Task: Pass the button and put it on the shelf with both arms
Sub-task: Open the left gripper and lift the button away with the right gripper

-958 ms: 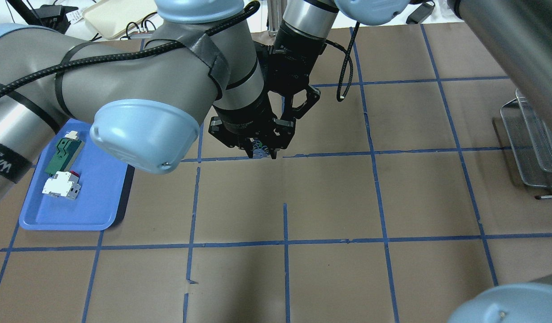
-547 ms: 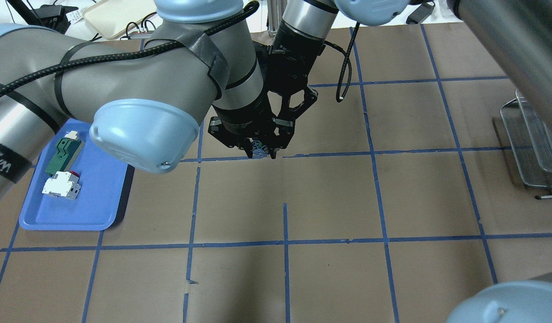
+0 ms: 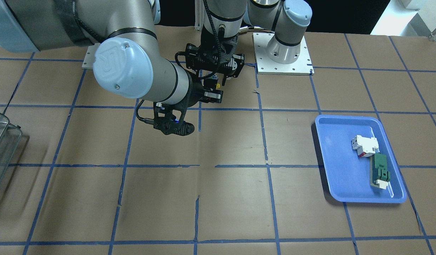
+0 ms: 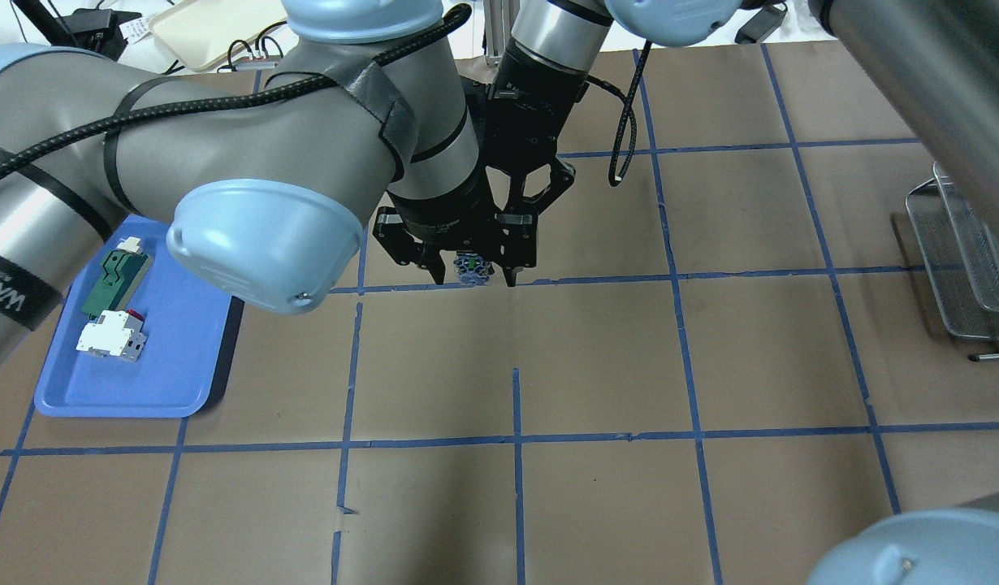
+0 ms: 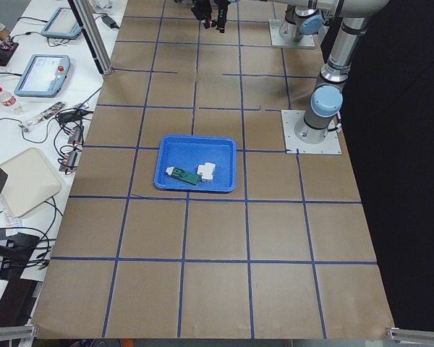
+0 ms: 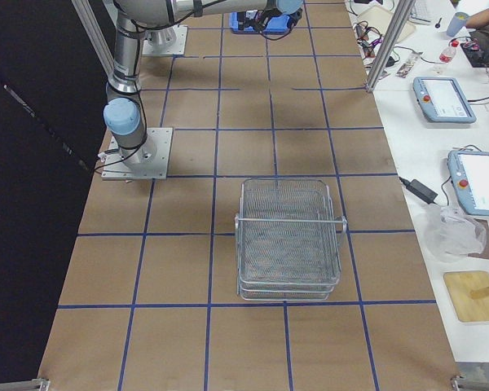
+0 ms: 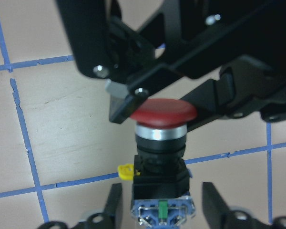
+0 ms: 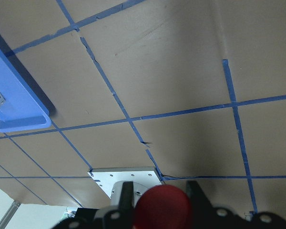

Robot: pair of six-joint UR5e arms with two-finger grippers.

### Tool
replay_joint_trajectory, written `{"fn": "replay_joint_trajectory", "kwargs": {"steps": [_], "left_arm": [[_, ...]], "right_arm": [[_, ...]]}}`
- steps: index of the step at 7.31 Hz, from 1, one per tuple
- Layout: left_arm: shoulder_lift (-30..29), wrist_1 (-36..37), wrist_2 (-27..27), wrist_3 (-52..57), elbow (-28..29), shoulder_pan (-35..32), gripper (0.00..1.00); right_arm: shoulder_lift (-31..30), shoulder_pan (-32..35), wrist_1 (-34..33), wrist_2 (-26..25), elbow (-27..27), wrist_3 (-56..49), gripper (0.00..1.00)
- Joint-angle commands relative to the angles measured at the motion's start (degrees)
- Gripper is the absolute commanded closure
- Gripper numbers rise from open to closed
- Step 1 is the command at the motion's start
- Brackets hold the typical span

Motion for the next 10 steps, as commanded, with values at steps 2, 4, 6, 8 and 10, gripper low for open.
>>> {"fn": "replay_joint_trajectory", "kwargs": {"steps": [2, 4, 6, 8, 10], "left_arm": [[-0.1, 0.0, -0.1, 0.1, 0.0, 0.2, 0.00], [0.4, -0.9, -0.1, 0.0, 0.1, 0.1, 0.00], [1.8, -3.9, -0.1, 0.0, 0.0, 0.4, 0.00], [3.6, -7.0, 0.2, 0.0, -0.2, 0.6, 0.00], [4.2, -4.3, 0.1, 0.2, -1.5, 3.1, 0.00]], "right_arm": [[0.0, -0.2, 0.0, 0.0, -0.1, -0.2, 1.00], [0.0, -1.1, -0.7, -0.9, -0.3, -0.4, 1.00], [-0.2, -3.0, -3.1, -3.9, -0.4, -0.6, 1.00], [-0.5, -5.5, -9.2, -9.4, -0.5, -1.3, 1.00], [-2.2, -10.5, -13.7, -15.6, -0.5, -11.1, 1.00]]}}
